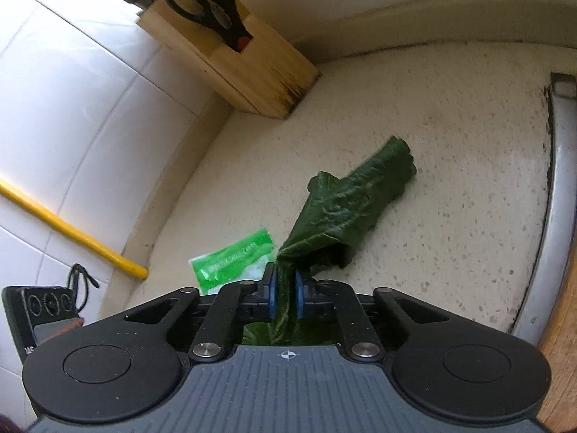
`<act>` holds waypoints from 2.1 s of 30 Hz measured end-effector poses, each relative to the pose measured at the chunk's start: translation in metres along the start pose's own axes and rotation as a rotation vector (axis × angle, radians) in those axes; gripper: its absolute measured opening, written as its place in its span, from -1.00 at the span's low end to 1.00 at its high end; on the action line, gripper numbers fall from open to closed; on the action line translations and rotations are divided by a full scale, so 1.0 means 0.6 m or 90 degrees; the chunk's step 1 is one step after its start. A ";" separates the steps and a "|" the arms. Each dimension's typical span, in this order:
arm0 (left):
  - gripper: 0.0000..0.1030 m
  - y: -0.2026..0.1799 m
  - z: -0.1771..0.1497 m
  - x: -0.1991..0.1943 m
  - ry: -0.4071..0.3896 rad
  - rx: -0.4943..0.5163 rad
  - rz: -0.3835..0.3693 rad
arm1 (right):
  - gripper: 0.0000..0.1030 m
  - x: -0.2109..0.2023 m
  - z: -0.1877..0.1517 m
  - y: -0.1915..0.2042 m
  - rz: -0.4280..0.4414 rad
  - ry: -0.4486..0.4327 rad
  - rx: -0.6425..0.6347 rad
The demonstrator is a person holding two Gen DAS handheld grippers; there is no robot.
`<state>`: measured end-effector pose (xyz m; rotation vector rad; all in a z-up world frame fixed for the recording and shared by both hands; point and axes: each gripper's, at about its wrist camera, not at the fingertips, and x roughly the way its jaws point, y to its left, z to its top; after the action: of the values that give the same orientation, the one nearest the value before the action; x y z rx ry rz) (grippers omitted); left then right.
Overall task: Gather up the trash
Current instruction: 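Close left tool on the green plastic wrapper while right grasps the leafy green, then lift the green wrapper with left tool while right carries the leafy green to the bin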
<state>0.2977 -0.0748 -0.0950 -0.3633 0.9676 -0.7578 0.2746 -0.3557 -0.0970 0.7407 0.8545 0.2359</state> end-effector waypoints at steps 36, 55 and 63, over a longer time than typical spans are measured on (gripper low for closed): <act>-0.97 -0.033 -0.050 -0.097 -0.074 -0.060 -0.022 | -0.87 -0.057 -0.048 -0.058 0.266 -0.068 0.211; -0.97 0.005 -0.160 -0.315 -0.224 -0.110 -0.002 | -0.87 -0.066 -0.143 0.145 0.306 -0.017 0.080; -0.97 0.037 -0.236 -0.450 -0.293 -0.128 0.062 | -0.87 -0.026 -0.217 0.254 0.357 0.060 0.025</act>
<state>0.0949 0.1417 -0.0213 -0.6304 0.6200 -0.4582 0.1811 -0.1872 -0.0403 1.0034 0.7262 0.7596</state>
